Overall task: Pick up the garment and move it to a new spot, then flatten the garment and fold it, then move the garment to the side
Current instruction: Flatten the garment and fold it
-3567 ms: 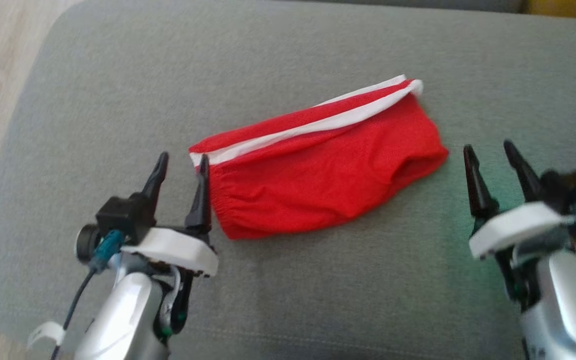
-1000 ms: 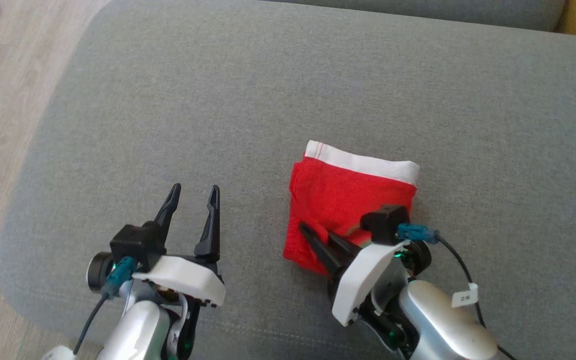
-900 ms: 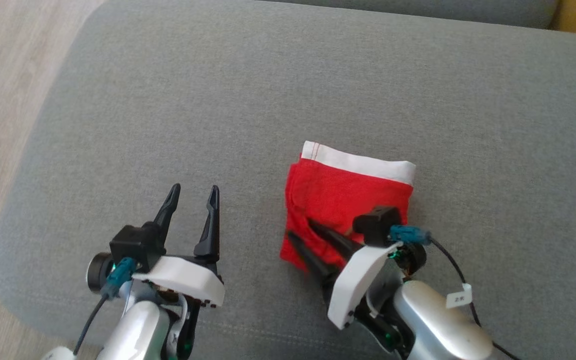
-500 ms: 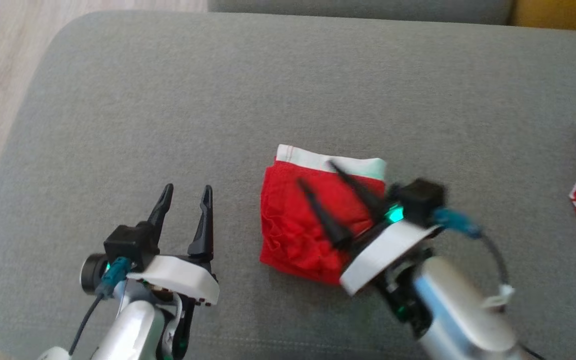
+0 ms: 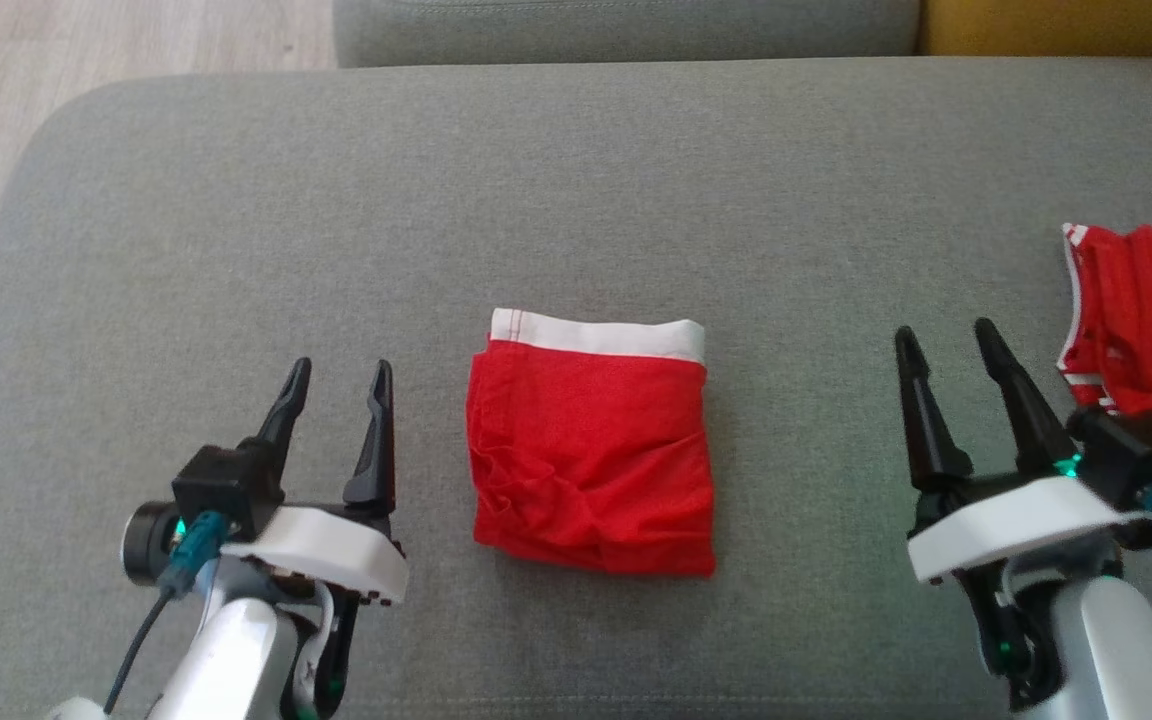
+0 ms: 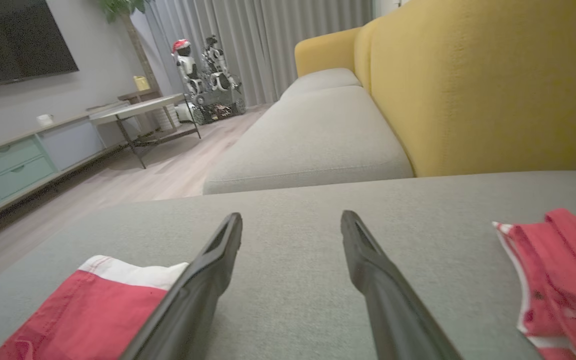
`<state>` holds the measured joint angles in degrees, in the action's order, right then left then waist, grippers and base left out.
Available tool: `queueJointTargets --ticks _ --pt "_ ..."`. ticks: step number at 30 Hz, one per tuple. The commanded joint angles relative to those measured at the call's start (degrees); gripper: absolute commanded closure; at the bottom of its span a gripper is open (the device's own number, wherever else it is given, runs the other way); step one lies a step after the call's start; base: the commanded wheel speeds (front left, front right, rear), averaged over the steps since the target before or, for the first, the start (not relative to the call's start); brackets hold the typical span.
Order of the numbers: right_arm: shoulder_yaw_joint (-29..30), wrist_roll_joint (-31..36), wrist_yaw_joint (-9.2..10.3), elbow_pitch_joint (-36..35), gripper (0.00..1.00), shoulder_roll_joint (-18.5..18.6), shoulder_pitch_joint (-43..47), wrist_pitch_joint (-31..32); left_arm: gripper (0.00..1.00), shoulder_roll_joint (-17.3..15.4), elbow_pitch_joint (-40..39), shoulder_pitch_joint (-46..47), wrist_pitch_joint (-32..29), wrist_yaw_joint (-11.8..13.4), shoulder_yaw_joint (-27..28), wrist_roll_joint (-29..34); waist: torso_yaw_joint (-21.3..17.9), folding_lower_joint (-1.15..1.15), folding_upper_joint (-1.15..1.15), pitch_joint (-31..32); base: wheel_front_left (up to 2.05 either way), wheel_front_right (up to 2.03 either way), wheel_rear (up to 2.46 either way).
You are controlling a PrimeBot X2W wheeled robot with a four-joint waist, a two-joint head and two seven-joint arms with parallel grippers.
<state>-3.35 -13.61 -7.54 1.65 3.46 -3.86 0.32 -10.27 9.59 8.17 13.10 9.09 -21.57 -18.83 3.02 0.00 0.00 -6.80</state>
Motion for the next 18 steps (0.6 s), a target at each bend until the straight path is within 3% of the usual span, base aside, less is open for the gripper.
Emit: queueJointTargets --ticks 1,18 --pt "-1.00 0.40 0.05 -2.66 0.00 -0.29 -0.68 0.41 0.00 -1.23 -2.11 0.84 -0.14 0.31 2.28 -0.22 -0.26 0.00 0.00 0.10 0.00 0.00 0.00" --pt "0.21 3.09 0.05 -6.39 0.00 -0.50 2.54 2.16 0.00 -3.07 -3.91 0.30 -1.52 1.39 2.31 -0.17 -1.40 0.00 0.00 0.43 0.00 0.00 0.00"
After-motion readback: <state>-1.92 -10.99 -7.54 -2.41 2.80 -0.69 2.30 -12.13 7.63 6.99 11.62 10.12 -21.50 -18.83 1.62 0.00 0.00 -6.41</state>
